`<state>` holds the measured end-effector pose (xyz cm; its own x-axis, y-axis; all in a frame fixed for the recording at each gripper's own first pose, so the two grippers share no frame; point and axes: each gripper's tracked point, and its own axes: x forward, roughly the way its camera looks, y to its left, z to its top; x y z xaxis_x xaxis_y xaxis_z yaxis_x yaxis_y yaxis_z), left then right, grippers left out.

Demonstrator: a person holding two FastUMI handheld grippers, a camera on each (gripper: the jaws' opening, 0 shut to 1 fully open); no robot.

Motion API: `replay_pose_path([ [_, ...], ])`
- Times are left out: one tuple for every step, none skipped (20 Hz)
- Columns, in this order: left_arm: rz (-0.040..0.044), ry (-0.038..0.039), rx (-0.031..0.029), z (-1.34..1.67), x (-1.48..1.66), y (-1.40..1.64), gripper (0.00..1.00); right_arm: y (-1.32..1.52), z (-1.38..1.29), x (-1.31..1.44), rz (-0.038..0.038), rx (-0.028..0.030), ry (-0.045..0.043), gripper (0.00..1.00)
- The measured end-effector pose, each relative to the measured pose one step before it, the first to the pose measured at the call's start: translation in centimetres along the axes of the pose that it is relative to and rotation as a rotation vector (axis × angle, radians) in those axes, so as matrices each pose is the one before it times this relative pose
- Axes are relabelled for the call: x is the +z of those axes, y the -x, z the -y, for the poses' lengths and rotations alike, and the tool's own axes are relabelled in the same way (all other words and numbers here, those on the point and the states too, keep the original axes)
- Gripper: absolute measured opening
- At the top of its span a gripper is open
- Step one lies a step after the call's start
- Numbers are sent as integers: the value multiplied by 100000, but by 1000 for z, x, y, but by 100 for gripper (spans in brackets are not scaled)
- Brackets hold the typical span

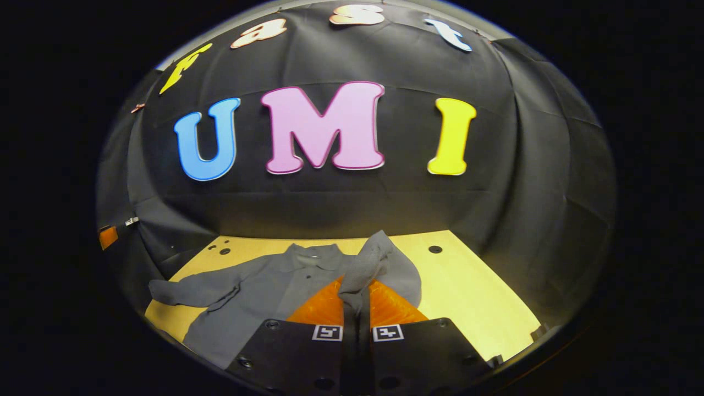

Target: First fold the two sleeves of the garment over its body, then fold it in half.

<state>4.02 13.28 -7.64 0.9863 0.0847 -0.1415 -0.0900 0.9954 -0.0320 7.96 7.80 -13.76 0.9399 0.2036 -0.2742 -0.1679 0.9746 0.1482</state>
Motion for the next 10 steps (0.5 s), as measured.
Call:
replay_pose_path([
  [-341, 106, 167, -669, -166, -68, 95, -311, -1610, 21, -88, 1881, 624, 5],
  [-410, 33, 453, -736, -343, -82, 95, -517, -1358, -122, -226, 1676, 1080, 5],
  [-504, 121, 275, -715, -168, -76, 95, -483, -1306, -231, -661, 1982, 1438, 5],
  [-429, 198, 356, -659, -233, -87, 95, -728, -1353, -477, -848, 1833, 1748, 5],
  [-481, 415, 247, -681, -352, -108, 95, -630, -1155, -567, -1338, 1323, 1828, 5],
  [-447, 438, 171, -630, -286, -45, 95, -659, -1221, -855, -2168, 1155, 1486, 5],
  [-258, 372, 382, -656, -121, -64, 95, -578, -1065, -723, -1867, 1160, 991, 5],
  [-451, 250, 474, -651, -373, -113, 95, -686, -1192, -725, -1912, 964, 1083, 5],
  [-529, 76, 419, -537, -206, -114, 95, -564, -821, -623, -1670, 686, 659, 5],
  [-293, -36, 307, -554, -340, -71, 95, -700, -1126, -677, -1783, 1058, 788, 5],
])
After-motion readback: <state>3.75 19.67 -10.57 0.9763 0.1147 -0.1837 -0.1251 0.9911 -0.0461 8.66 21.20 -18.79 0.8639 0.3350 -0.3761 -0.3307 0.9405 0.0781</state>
